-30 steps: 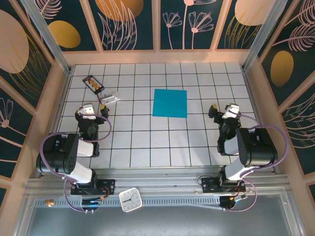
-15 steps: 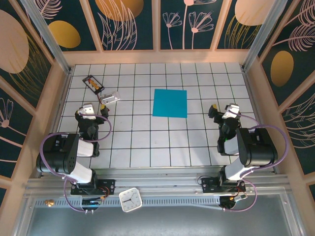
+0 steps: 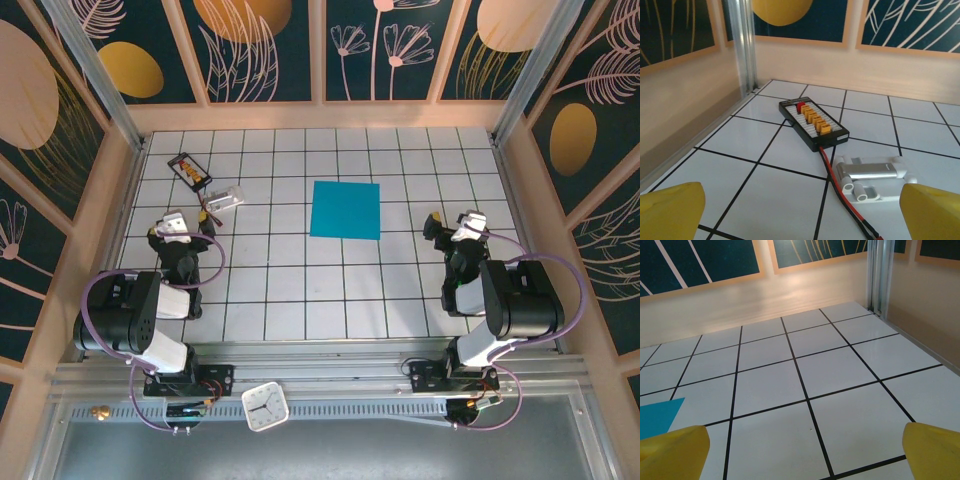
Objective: Fold a paper plane with a square sheet of paper (pick it up from the middle)
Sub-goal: Move the square sheet of paper to the center of the table.
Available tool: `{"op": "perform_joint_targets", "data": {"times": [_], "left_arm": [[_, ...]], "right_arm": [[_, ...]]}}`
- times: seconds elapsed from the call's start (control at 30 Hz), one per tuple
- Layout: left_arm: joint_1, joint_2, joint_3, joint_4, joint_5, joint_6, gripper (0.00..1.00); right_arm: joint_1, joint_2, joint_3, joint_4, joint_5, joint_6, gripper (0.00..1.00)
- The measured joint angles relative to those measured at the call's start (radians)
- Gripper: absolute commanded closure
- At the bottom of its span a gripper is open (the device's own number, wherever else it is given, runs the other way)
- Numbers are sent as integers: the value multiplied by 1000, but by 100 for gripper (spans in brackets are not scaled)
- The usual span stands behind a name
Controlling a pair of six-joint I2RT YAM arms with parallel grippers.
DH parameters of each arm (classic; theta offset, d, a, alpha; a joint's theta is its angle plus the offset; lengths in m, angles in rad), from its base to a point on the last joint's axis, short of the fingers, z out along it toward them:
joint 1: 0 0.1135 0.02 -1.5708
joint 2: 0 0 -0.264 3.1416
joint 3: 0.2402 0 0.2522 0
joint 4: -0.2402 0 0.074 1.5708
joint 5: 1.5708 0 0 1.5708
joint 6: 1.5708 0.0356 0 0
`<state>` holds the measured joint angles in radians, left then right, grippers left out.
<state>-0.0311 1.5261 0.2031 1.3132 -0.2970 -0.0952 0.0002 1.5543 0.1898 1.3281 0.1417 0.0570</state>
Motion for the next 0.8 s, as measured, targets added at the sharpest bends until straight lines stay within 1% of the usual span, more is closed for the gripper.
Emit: {"op": "perform_joint_targets", "data": {"times": [0.17,0.2,0.3,0.33,0.4,0.47,0.53,0.6,0.7,0.8], "left_arm": [[0,-49,-30,5,-21,-8,1],[0,-84,-33,-21,-31,-12,1],[0,-253,-23,-138,-64,-36,1],[0,-307,-15,-162,-63,-50,1],[0,-378,11,-212,-47,-98,1],[0,-400,56,-284,-9,-168,1],[-10,-384,116,-380,39,-272,1],[-56,-349,178,-488,55,-359,1],[-205,-259,322,-705,27,-449,1],[-346,-117,528,-911,24,-505,1]], "right_arm": [[4,-1,0,-7,21,-4,2],[7,-1,0,-8,24,-7,2],[17,-11,0,-13,27,-19,3],[23,-37,5,-49,40,-23,5],[29,-117,34,-160,50,-25,5],[33,-203,79,-244,60,-18,5],[38,-278,146,-343,76,14,5],[63,-311,229,-452,104,58,5],[161,-316,328,-608,149,106,4],[247,-300,377,-736,158,153,4]]}}
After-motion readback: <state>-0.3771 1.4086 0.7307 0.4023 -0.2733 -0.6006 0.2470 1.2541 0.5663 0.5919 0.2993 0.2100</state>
